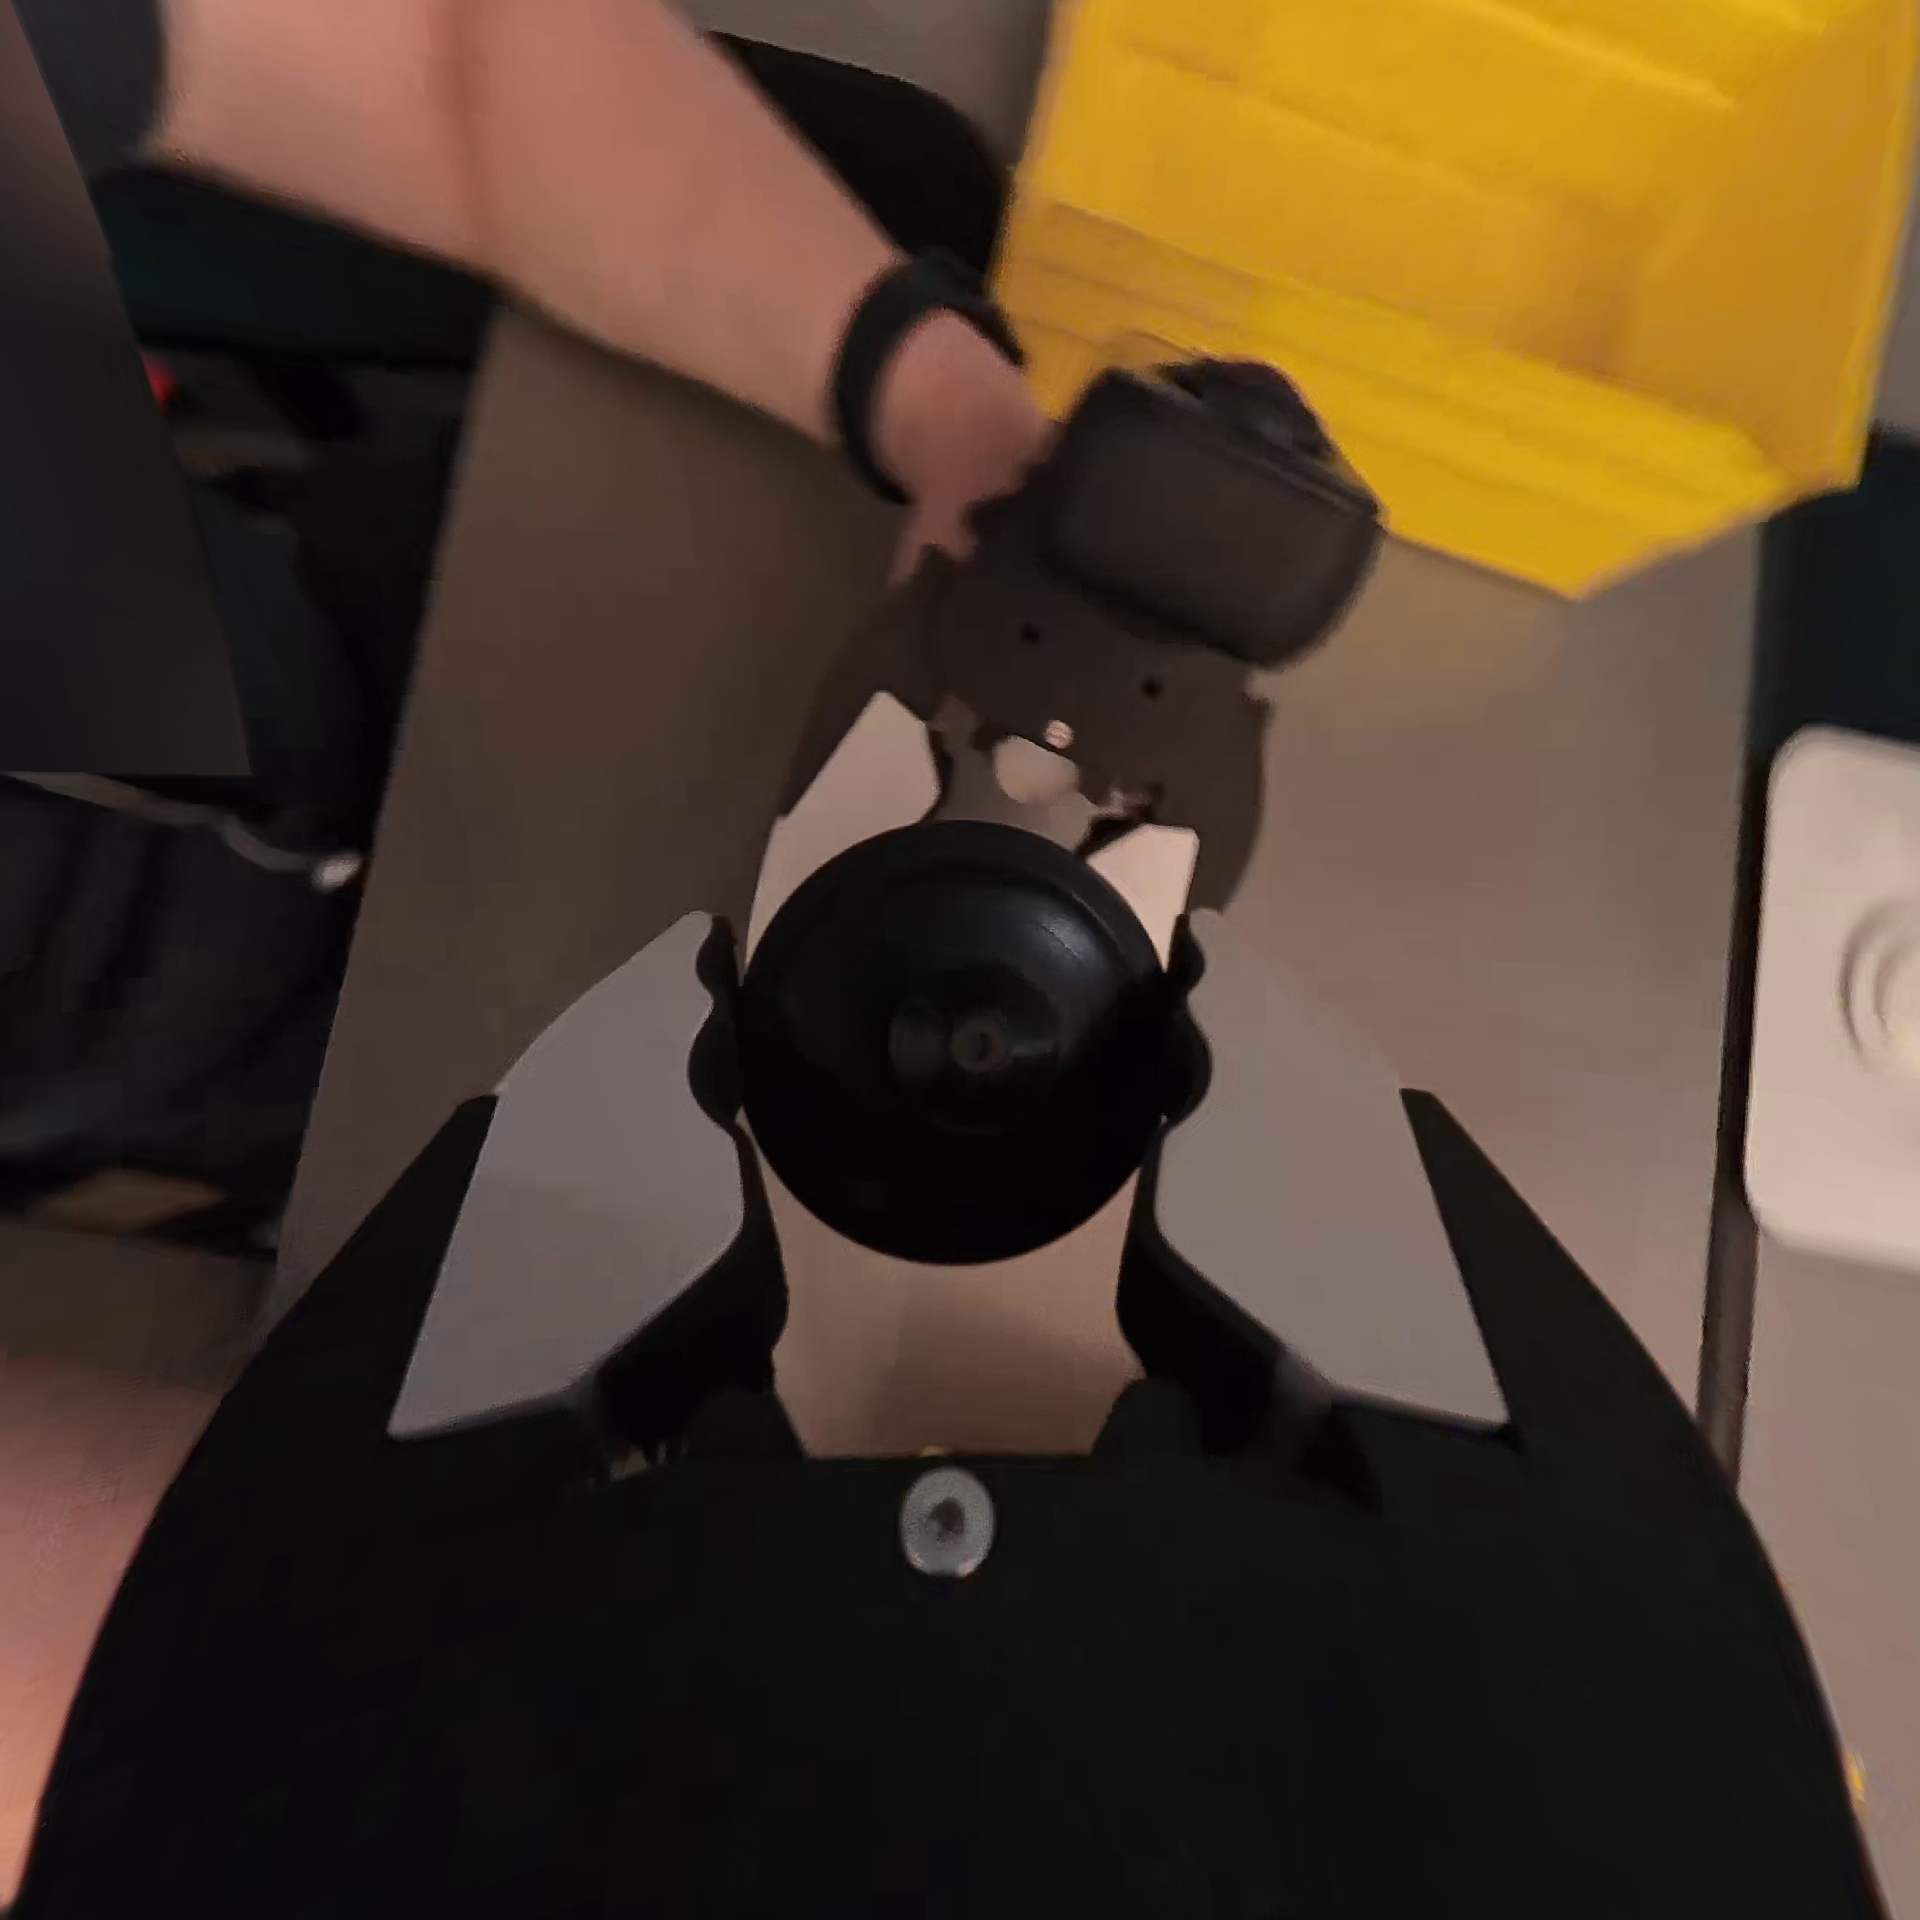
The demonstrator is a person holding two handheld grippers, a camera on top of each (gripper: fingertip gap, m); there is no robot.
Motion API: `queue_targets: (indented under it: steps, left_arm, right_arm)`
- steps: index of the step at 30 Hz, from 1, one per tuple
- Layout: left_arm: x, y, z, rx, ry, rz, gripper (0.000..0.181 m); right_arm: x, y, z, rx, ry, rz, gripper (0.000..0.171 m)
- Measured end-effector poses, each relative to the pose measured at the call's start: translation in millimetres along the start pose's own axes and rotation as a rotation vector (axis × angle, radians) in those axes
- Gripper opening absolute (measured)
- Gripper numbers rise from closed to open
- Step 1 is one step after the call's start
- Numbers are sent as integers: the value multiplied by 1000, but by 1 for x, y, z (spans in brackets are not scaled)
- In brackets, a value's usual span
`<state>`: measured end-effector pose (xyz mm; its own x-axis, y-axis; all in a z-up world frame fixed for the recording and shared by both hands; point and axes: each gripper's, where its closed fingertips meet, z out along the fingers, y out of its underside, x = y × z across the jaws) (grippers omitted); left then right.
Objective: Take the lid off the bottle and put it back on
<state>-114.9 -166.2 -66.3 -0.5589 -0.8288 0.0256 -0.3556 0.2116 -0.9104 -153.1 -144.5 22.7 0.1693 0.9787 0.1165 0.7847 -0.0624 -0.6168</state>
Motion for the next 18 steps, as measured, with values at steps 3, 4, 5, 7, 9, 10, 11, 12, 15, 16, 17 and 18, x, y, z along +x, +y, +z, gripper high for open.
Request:
queue_targets:
  steps: [3,4,5,7,9,10,11,12,15,16,17,18]
  left_arm:
    - [11,-2,5,-4,50,11,86]
    - [9,-2,5,-1,42,4,87]
    - [5,-2,4,5,20,-9,87]
    - [-15,-1,0,10,-87,-33,86]
    - [-31,1,-7,22,-158,-68,87]
    - [-36,2,-9,31,-184,-79,87]
    - [-41,3,-12,37,-210,-87,87]
    - [-46,3,-14,40,-235,-96,87]
    - [-55,5,-18,36,-287,-121,87]
    - [-56,5,-18,34,-295,-124,87]
    - [-56,5,-19,30,-295,-119,87]
    - [-55,5,-18,24,-293,-114,87]
  right_arm:
    - [-21,-4,-4,110,-152,-137,80]
    - [-20,-4,-4,123,-165,-128,80]
    - [-16,-5,-4,127,-154,-103,80]
    - [3,-3,-3,98,-62,-19,80]
    - [23,-1,-2,73,47,81,87]
    - [32,1,-3,54,102,141,87]
    - [41,2,-4,41,157,207,87]
    - [50,6,-5,19,217,283,87]
    - [58,21,-3,-79,332,415,85]
    - [58,23,-3,-110,356,428,82]
    - [58,23,-3,-124,380,430,81]
    - [57,22,-4,-136,400,430,81]
